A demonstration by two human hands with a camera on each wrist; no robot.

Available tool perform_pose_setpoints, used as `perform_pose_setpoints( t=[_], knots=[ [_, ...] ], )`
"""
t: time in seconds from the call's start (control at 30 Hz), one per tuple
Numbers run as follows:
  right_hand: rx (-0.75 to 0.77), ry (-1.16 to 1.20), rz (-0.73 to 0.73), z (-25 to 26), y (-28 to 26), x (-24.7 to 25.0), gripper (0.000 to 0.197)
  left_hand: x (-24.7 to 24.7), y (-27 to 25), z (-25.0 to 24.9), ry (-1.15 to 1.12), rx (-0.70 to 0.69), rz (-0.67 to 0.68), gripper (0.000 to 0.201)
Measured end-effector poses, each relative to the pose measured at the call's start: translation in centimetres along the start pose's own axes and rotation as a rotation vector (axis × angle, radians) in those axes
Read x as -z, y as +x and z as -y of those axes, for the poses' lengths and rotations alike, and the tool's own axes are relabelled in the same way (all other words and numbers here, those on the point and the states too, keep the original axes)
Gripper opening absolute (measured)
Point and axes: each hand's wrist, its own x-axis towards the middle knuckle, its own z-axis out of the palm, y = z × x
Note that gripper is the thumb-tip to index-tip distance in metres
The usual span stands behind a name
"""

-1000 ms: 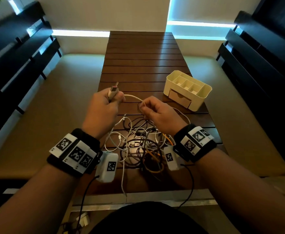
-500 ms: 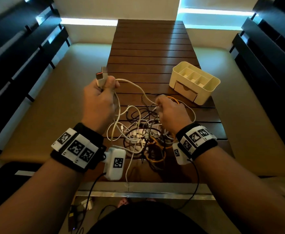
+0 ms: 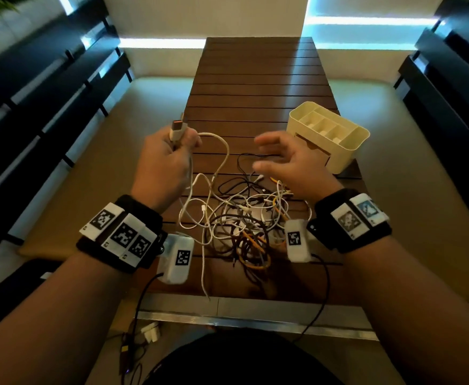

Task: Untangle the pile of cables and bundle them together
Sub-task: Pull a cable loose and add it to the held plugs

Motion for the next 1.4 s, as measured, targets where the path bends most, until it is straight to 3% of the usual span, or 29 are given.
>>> perform_pose_setpoints(
  t=[0.13,0.2,0.3,0.53,0.67,0.73,0.8,0.9,1.1,1.2,1.27,1.4],
  knots=[
    [0.074,0.159,0.213,0.7,0.8,-1.6,0.045,-0.7,-0.1,-0.6,-0.033,-0.037,0.036,0.025],
    [0.031,0.276,0.306,0.1,0.9,-2.9,0.047,-0.7,-0.1,-0.8,-0.054,-0.061,0.070,0.025],
    [-0.065,0.495,0.367,-1.9,0.7,-4.3,0.032,-0.1,0.2,-1.0,-0.124,-0.088,0.071,0.025],
    [-0.149,0.450,0.560,-2.9,0.7,-4.4,0.020,1.4,0.6,-1.1,-0.204,-0.067,0.038,0.028],
    [-0.156,0.368,0.414,-3.2,0.5,-4.2,0.014,2.9,1.6,-0.6,-0.301,-0.042,0.002,0.032],
    [-0.157,0.176,0.225,-3.6,0.4,-4.3,0.010,3.6,2.0,-0.3,-0.334,-0.044,-0.036,0.033],
    [-0.135,-0.020,-0.053,-4.3,0.6,-4.4,0.009,4.0,2.1,-0.3,-0.285,-0.065,-0.042,0.031],
    [-0.049,-0.033,-0.322,-4.3,1.0,-4.5,0.005,3.7,1.8,-0.2,-0.076,-0.054,0.050,0.029],
    [-0.031,0.055,-0.491,-0.7,1.1,-2.4,0.008,3.1,1.6,1.3,0.265,0.020,0.132,0.028],
    [0.042,0.034,-0.638,2.2,1.2,-0.2,0.017,3.1,1.4,1.7,0.294,0.049,0.171,0.029],
    [0.060,-0.005,-0.621,3.4,1.0,0.4,0.016,3.1,1.5,1.8,0.269,0.049,0.187,0.028],
    [-0.148,-0.044,-0.323,2.4,-0.4,-0.9,0.008,3.1,1.5,2.3,0.236,0.052,0.232,0.028]
  ],
)
